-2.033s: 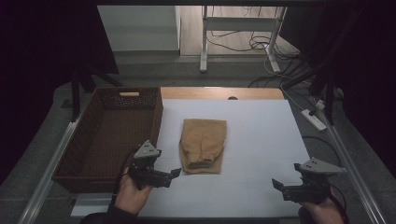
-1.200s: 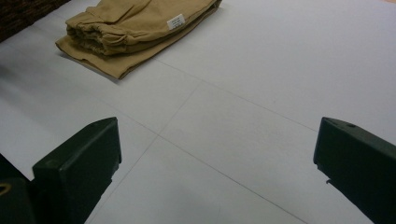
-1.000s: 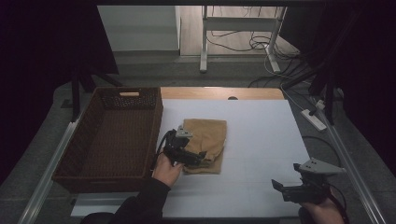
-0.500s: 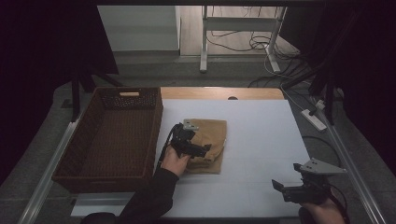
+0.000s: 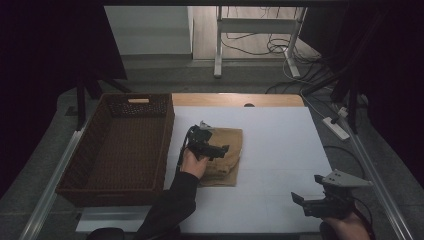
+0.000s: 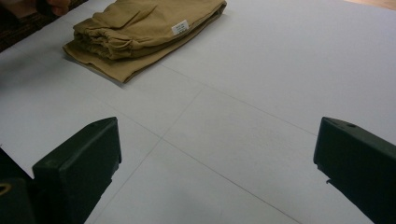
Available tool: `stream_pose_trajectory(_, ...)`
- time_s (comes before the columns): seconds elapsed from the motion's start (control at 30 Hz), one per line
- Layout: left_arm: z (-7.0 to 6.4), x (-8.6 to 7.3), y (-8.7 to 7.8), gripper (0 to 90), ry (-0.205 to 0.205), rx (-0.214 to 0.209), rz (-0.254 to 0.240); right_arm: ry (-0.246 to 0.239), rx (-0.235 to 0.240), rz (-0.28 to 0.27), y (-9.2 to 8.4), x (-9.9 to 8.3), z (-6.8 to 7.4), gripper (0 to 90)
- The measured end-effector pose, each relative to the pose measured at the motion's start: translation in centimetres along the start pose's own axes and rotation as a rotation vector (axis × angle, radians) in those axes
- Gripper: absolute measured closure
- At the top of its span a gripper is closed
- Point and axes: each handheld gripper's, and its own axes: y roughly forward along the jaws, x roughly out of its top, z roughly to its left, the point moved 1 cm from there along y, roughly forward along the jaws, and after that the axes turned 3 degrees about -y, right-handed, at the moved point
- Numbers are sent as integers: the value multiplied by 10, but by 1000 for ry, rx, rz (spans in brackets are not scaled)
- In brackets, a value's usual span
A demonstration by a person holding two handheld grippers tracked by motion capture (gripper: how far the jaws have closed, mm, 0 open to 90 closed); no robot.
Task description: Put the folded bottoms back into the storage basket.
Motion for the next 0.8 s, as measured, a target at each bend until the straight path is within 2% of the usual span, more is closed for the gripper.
stream_pose_trajectory(0.03,1,2,2,21,6,14,8,-1,1,0,0,0,0,13)
stream_pose_trajectory(0.23,17,9,6,16,5,38,36,-24,3,8,1,0,2,14)
stream_pose_trajectory(0.3,24,11,9,16,2,69,42,-27,-2,8,0,0,2,13)
stream_pose_trajectory(0.63,58,14,23,16,-36,129,97,-35,-2,13,1,0,3,13)
stream_pose_trajectory(0.8,72,16,33,26,-79,162,127,-42,-1,11,1,0,4,13)
